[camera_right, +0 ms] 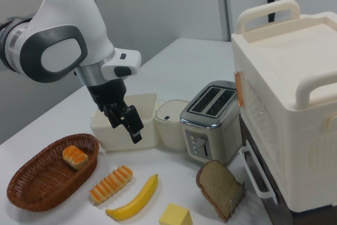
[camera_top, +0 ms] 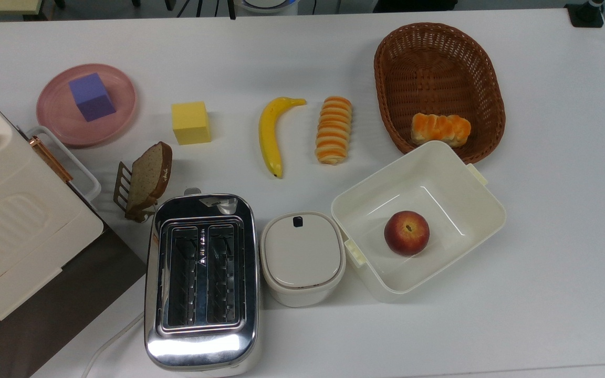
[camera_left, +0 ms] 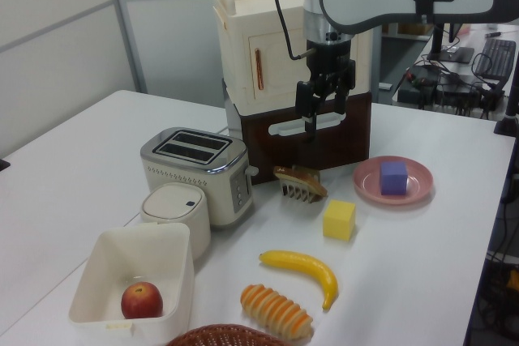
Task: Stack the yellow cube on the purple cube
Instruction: 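Move the gripper over the yellow cube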
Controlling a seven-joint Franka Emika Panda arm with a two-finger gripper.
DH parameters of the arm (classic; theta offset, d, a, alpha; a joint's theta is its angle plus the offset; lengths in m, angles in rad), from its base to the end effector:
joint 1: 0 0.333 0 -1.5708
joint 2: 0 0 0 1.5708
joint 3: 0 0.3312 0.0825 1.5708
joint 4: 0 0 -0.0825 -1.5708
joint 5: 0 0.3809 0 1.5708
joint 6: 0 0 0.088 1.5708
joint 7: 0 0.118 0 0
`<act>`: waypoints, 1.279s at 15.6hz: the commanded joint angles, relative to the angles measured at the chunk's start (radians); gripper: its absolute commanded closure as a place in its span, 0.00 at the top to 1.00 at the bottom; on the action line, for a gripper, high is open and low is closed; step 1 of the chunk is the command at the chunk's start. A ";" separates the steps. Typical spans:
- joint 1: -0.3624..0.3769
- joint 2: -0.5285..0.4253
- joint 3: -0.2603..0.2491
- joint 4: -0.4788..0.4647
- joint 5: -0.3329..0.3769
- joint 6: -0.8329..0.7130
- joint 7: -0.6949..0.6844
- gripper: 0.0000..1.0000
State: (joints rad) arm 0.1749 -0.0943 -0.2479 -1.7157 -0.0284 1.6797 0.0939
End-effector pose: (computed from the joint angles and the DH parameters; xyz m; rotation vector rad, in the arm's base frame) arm 0.5290 -0.0478 0.6193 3.1252 -0.2571 0.0870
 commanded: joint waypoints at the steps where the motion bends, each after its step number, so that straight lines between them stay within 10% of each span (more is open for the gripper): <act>1: 0.002 -0.008 -0.011 0.010 0.018 -0.031 -0.060 1.00; 15: 0.000 0.008 -0.010 -0.011 0.022 -0.020 -0.039 1.00; 20: 0.014 0.019 -0.005 -0.200 0.021 0.240 0.061 1.00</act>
State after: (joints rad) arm 0.1751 -0.0650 -0.2506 -1.7826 -0.0204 1.7563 0.0803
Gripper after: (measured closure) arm 0.000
